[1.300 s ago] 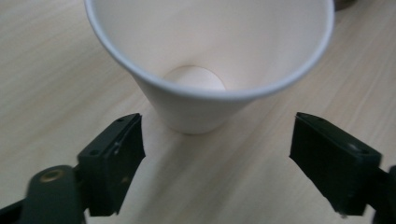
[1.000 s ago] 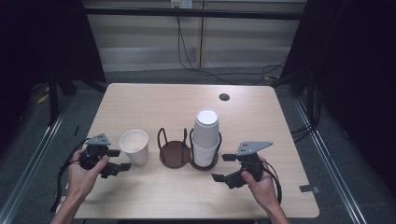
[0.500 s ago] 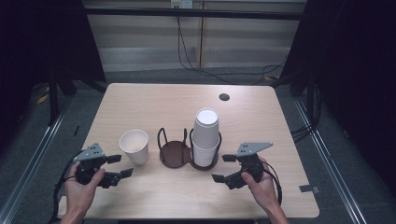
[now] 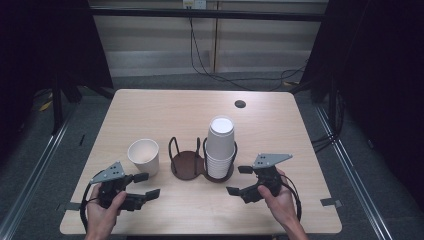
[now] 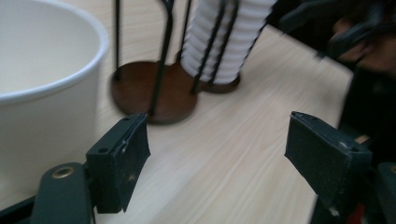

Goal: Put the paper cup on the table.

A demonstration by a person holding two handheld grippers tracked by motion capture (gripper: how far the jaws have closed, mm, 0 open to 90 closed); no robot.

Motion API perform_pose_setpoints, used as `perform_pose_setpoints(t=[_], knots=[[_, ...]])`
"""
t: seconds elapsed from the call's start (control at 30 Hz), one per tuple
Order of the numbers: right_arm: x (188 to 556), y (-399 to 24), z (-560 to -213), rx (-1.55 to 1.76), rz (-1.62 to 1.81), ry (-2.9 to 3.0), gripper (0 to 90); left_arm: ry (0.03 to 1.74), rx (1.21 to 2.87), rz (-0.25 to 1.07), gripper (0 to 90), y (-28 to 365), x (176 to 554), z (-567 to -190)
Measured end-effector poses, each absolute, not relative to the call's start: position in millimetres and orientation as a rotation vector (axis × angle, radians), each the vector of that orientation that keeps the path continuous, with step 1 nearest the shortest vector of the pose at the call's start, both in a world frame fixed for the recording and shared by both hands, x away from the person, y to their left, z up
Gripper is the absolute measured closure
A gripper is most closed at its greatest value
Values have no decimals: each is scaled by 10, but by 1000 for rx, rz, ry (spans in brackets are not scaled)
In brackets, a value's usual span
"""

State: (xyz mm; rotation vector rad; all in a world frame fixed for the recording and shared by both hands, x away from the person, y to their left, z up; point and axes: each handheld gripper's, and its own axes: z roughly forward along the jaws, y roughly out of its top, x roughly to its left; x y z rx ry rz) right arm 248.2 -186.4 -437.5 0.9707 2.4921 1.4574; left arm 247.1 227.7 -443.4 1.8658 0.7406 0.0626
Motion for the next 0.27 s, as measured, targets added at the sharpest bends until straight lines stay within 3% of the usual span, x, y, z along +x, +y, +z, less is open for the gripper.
perform_pose_setpoints(t=[0.07, 0.27], knots=[[2483, -1849, -4380, 971, 1458, 2487, 144, 716, 1891, 116, 215, 2190, 2444, -4440], [2482, -1811, -4439, 999, 1485, 2447, 146, 715, 1939, 94, 215, 1982, 2376, -4638]])
